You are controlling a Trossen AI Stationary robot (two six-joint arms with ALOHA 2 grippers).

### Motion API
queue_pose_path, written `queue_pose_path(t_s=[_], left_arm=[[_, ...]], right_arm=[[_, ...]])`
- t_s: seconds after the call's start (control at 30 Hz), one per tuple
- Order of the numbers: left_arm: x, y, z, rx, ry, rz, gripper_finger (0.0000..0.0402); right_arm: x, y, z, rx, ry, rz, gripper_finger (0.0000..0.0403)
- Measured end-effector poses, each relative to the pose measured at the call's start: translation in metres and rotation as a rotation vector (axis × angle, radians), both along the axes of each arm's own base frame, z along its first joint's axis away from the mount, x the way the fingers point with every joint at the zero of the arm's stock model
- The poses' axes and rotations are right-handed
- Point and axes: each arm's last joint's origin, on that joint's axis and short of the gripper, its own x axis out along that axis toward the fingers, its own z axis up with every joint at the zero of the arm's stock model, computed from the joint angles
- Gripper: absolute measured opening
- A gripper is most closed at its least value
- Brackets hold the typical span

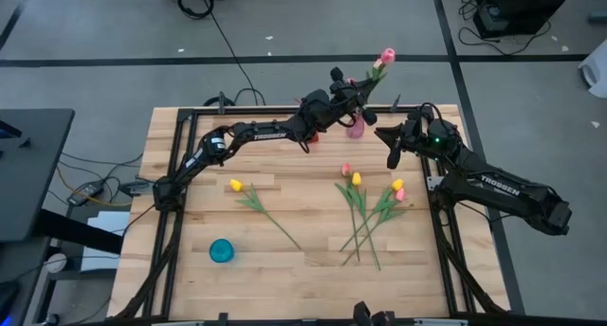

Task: Sort flowers into vase by color
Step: Put the pink white tulip into the pink vase

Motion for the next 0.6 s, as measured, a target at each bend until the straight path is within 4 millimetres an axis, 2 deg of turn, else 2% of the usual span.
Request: queue_pose_path(t_s=[0.6], left_arm=[[-0.0001,0.0017,-0.0009,0.011,0.01,-0.032,0.0017]], right_arm=[[0.0,0.0,0.0,0.0,0.0,0.001,0.0062]])
